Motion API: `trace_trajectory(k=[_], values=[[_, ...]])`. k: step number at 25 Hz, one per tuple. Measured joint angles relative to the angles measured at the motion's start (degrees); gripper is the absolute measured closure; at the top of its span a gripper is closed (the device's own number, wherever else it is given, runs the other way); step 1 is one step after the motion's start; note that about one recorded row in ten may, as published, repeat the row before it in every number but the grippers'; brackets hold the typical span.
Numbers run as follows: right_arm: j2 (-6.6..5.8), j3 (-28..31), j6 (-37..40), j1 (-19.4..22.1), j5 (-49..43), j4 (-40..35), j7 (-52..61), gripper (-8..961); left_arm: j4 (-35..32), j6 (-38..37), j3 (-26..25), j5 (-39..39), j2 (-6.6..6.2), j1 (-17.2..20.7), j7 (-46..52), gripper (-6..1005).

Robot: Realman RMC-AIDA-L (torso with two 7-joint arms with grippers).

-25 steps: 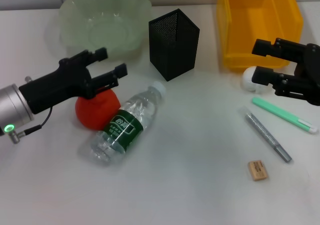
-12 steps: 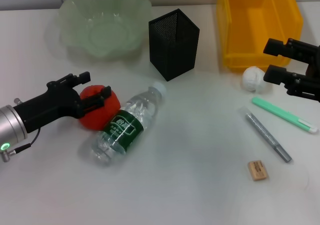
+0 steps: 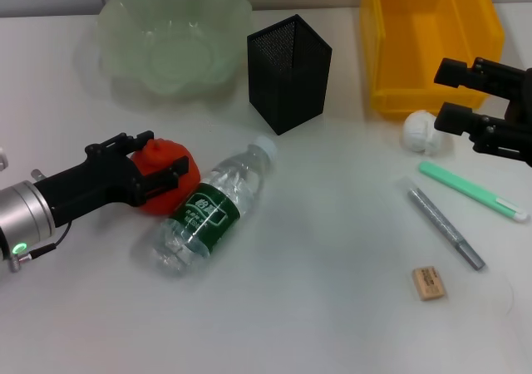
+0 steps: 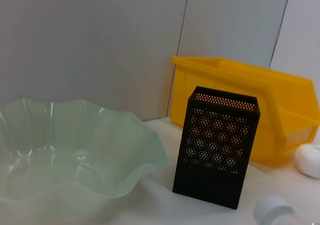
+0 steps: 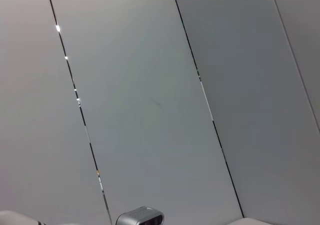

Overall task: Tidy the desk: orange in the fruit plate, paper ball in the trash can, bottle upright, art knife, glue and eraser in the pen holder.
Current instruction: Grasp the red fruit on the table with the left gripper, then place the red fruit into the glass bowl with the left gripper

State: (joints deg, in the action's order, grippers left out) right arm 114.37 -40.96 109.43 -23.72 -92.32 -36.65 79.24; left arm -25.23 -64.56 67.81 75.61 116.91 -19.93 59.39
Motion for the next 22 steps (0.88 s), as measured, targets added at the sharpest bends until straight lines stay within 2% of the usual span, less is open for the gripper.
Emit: trace_trajectory(k=[8,13,18,19,21,22], values=[[0.06,0.0,0.0,-0.02,0.19,0.14,0.08,225,0.01,1.68,0.4,0.02,0.25,0.52,-1.95,283],[0.29,0.0,0.26,-0.02,0.22,0.1,0.12,225,-0.59,0.72,0.5,0.06,0.68,1.01,-2.66,498],[0.43,0.55,0.57,0.19,0.22,0.09,0.26,225,-1.55,-1.37,-1.0,-0.14,0.81,1.63,-2.41,626],[0.57,0.69,0.58,0.3,0.22,0.08,0.56,225,-2.49,-4.04,-3.44,-0.21,0.86,1.81,-1.8,652],[0.63,0.73,0.58,0.32,0.22,0.08,0.76,225,-2.94,-5.8,-5.26,-0.21,0.89,1.83,-1.53,677],[0.71,0.85,0.59,0.34,0.22,0.08,0.98,225,-3.69,-8.48,-9.01,-0.25,0.93,1.6,-1.33,690]])
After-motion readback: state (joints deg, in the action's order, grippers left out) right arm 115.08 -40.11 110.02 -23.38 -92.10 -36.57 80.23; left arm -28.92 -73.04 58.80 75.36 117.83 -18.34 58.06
